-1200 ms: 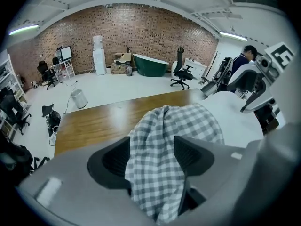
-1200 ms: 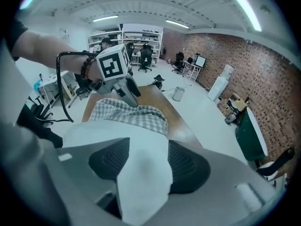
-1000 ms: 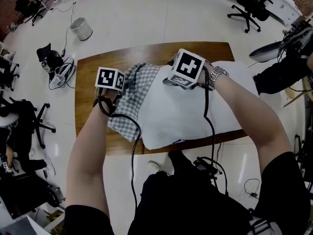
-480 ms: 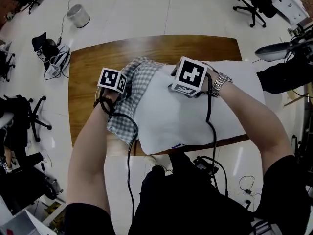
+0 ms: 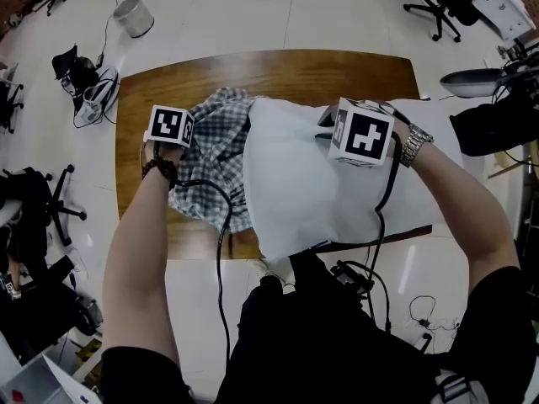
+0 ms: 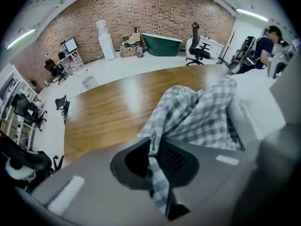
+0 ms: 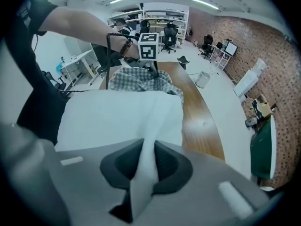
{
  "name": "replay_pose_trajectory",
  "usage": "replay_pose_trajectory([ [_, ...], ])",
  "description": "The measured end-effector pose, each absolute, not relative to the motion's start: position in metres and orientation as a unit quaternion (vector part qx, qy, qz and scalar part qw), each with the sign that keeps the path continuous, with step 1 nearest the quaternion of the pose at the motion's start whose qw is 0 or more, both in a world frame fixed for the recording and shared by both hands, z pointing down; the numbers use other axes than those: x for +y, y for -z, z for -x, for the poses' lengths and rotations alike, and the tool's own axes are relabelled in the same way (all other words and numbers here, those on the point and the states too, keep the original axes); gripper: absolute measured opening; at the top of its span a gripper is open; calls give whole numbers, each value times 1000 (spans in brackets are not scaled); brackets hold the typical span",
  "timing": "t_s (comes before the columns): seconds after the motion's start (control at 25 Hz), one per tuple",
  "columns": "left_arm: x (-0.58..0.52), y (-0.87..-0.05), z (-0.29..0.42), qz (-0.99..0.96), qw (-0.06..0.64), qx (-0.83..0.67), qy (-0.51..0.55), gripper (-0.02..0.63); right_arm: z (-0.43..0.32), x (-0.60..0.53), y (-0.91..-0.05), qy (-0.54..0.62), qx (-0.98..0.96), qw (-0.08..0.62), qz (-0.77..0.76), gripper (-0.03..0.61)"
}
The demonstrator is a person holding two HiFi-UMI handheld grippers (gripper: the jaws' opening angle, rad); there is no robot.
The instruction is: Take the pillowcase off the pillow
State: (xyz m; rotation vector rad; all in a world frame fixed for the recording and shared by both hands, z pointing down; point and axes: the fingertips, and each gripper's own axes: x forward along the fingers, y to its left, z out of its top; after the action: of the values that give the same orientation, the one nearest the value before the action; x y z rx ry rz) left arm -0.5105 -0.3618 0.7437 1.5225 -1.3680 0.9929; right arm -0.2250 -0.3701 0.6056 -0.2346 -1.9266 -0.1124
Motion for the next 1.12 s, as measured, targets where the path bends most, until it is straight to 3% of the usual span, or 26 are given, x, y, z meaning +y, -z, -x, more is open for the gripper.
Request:
replay_pose_trajectory([
  [0.4,-343,-721,582,-580,402,-602,-374,21,194,-402,-601,58,-822,563,65,51],
  [0.68,-327,-711,595,-569,389,-623,-370,26,176,-412,-603,64,-835,546,29,80],
  [0.76,-330,-705,590,-581,377,-623,-364,70,181,-416,-598,65,-848,526,11,145],
  [0.84,-333,-697,582,-595,362,-622,-359,178,187,-414,-588,58,-859,509,-4,206],
  [0.88,-334,-694,579,-600,355,-622,-357,201,189,-414,-583,60,-863,502,-10,220],
  [1.12,-325,-663,551,-632,306,-623,-344,225,190,-381,-557,74,-869,489,-31,221],
])
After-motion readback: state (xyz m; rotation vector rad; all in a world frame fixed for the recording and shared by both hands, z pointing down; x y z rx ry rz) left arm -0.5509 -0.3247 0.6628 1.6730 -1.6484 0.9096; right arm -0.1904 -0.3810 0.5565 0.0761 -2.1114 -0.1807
